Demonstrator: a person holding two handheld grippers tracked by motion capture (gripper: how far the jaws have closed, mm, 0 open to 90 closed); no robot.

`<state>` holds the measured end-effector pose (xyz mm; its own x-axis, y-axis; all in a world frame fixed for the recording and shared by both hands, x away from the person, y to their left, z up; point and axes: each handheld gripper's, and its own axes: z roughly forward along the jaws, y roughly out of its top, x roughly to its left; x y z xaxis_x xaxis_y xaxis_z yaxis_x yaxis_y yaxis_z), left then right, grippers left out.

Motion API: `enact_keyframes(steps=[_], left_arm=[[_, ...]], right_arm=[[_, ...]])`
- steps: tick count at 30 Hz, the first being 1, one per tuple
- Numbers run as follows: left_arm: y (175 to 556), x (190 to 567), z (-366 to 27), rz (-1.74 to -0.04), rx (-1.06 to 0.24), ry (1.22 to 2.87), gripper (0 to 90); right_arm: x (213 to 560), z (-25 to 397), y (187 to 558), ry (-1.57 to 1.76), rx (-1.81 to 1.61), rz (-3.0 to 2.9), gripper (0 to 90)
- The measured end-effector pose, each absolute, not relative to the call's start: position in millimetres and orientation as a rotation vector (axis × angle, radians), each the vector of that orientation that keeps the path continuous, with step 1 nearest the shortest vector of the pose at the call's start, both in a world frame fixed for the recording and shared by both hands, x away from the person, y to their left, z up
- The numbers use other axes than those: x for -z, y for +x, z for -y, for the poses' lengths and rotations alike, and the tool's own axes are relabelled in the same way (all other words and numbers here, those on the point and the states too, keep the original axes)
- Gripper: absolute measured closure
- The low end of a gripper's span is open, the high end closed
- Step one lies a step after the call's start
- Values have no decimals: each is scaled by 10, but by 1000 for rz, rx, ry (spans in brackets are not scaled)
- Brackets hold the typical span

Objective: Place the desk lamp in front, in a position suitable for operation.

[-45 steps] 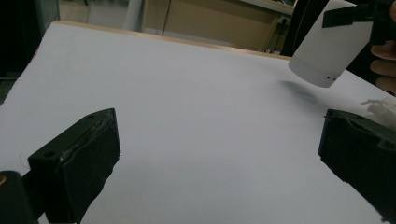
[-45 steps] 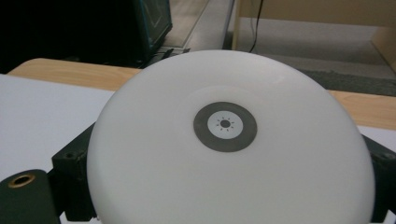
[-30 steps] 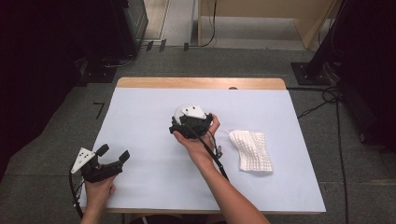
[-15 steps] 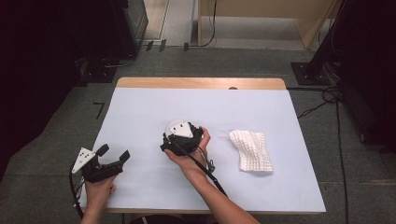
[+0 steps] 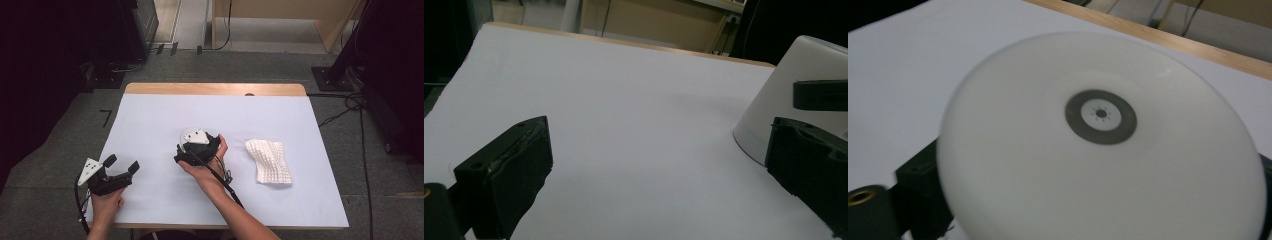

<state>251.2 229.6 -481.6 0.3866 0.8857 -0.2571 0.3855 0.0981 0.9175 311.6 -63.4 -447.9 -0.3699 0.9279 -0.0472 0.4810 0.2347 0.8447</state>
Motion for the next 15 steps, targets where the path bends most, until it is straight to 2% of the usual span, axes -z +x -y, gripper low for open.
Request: enact_keyframes(steps=[15], left_arm=[[2511,4816,-2299,-1195,-543,1494,0]], right_arm=[[4329,582,2818,1257,-1108,-1977,75]])
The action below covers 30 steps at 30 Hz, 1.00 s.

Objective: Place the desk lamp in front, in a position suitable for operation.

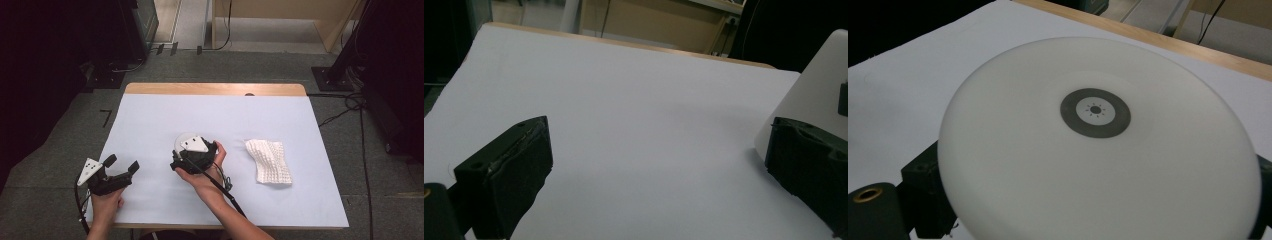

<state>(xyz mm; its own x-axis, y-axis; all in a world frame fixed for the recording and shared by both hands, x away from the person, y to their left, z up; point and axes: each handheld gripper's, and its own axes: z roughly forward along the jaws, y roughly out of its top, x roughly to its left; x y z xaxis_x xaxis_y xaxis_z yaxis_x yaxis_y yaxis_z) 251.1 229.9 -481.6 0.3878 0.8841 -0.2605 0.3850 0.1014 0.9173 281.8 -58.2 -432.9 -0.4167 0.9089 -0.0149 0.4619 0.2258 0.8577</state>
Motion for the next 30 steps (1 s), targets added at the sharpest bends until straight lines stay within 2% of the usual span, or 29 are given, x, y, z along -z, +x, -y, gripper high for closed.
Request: enact_keyframes(steps=[7,17,23,30], left_arm=[[2499,4814,-2289,-1177,-554,1498,0],[2505,4817,-2285,-1184,-560,1500,0],[2494,4823,-2287,-1186,-551,1483,0],[2484,4823,-2280,-1181,-558,1487,0]], right_arm=[[4455,601,2745,1234,-1134,-1951,49],[4088,858,2529,1146,-1356,-1888,43],[3954,1139,2418,1117,-1364,-1835,43],[3940,1671,2368,1226,-1355,-1771,50]])
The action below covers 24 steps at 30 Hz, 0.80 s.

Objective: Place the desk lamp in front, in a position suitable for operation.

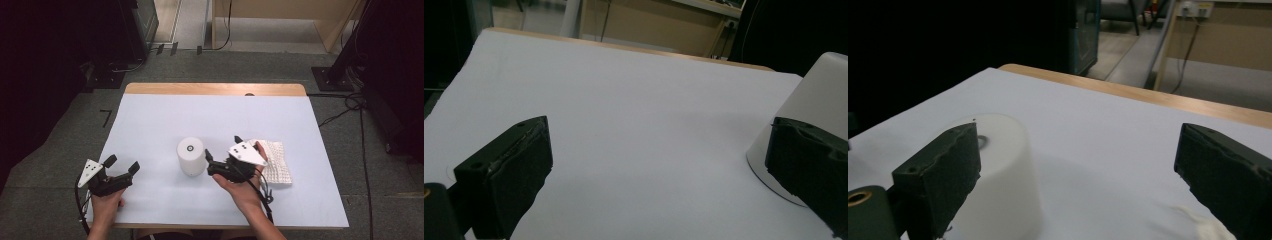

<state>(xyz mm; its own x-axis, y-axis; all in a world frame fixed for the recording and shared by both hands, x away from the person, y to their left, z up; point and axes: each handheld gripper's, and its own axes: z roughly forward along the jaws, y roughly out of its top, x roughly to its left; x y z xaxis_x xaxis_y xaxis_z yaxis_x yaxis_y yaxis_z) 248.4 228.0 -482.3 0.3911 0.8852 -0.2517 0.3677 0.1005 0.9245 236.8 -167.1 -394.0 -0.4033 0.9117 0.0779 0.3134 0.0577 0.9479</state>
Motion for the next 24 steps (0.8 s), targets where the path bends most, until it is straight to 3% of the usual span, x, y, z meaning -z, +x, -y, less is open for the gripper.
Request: enact_keyframes(steps=[12,20,24], left_arm=[[2430,4788,-2240,-1125,-612,1458,0],[2428,4739,-2177,-1129,-652,1436,0],[2441,4720,-2099,-1104,-600,1465,0]], right_arm=[[4170,2713,2290,1433,-1248,-1630,95],[4350,2974,2290,1523,-1215,-1568,123],[4419,2955,2319,1517,-1204,-1594,123]])
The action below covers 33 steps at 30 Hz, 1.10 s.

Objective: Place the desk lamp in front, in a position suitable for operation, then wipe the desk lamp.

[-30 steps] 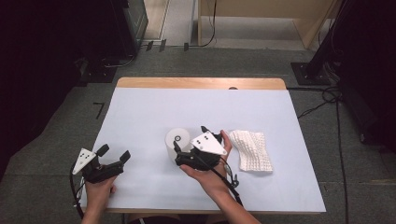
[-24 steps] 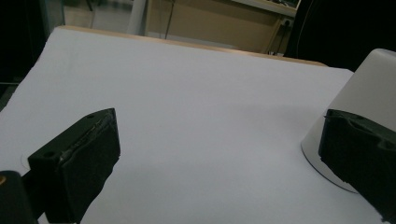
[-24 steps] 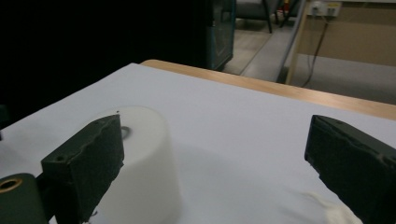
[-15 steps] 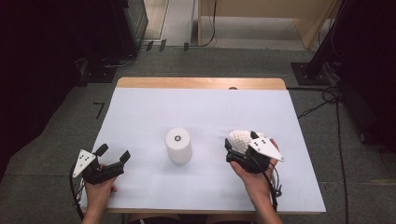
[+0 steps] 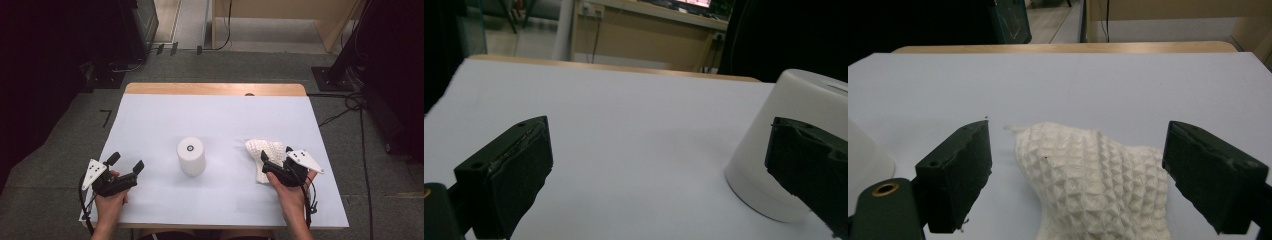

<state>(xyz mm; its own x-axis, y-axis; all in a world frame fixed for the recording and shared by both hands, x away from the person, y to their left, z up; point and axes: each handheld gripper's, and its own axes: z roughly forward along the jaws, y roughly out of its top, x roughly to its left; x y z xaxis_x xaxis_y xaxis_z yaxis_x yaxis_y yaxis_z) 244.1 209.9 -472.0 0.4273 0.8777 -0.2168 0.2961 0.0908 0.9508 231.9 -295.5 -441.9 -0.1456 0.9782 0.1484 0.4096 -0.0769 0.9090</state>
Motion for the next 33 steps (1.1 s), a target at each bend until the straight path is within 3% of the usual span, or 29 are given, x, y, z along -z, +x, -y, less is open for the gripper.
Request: enact_keyframes(steps=[17,24,33], left_arm=[[2431,4670,-1587,-1124,-608,1630,0],[2411,4688,-1415,-1049,-538,1722,0],[2397,4683,-1236,-947,-432,1721,0]], right_arm=[[4517,3135,2356,1604,-1241,-1579,142],[4607,3016,2420,1581,-1126,-1653,140],[4624,3000,2376,1566,-1100,-1685,158]])
